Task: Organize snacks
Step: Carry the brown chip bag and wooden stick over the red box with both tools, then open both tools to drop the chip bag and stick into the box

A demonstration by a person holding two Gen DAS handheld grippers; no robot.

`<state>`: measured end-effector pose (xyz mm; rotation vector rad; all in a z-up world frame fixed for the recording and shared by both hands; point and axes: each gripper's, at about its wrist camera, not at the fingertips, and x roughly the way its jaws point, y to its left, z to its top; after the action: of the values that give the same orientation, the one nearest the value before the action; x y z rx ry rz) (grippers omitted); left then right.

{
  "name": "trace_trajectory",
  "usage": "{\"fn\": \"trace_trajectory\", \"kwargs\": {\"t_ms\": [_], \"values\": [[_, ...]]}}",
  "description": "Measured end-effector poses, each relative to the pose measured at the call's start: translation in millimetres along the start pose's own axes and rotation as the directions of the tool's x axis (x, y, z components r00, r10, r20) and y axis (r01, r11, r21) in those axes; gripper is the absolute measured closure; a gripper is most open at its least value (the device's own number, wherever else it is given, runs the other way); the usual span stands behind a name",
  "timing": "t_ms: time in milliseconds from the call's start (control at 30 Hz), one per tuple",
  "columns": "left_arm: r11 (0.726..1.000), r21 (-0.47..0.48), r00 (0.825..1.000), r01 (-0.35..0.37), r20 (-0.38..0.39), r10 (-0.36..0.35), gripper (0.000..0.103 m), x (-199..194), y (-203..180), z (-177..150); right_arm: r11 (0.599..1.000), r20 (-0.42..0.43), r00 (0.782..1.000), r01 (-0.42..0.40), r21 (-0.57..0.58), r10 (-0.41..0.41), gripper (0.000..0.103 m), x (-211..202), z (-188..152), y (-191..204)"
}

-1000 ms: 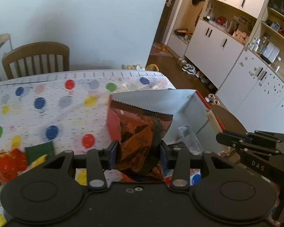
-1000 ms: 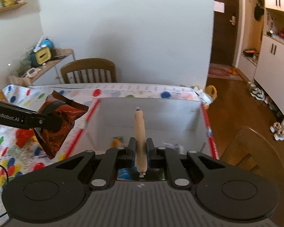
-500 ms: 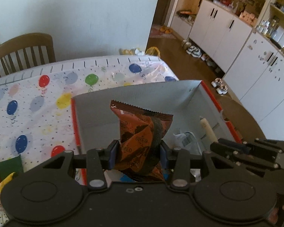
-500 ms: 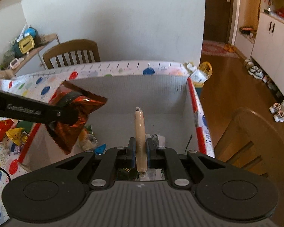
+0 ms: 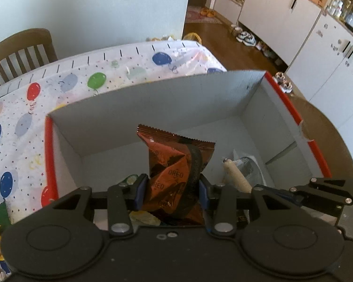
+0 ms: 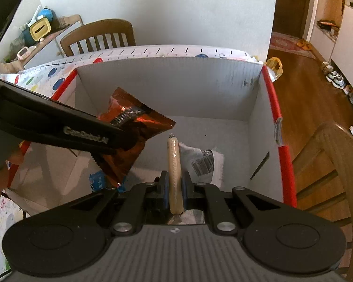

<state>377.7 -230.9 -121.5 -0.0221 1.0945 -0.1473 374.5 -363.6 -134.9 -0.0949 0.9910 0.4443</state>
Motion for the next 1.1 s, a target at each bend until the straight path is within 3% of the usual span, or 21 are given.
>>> {"fn": "trace_trajectory", "kwargs": {"t_ms": [500, 633, 1100], "values": [[0.999, 0.034, 0.999, -0.036, -0.032, 0.037, 0.058, 16, -12, 1, 1.000, -0.012, 1.000, -0.026, 0.003, 0.026, 0.092, 1, 1, -3], [0.998, 0.037, 0.999, -0.046, -0.020, 0.047, 0.040, 12, -13, 0, 0.998, -0.001, 0.998, -0.055, 0.009, 0.055, 0.092, -9, -1, -8], [0.996, 0.057, 0.994, -0.064, 0.093, 0.059, 0.027, -39, -15, -12, 0.997, 0.089, 0.993, -0.079, -0.024, 0.081, 0.092, -54, -4, -3]]}}
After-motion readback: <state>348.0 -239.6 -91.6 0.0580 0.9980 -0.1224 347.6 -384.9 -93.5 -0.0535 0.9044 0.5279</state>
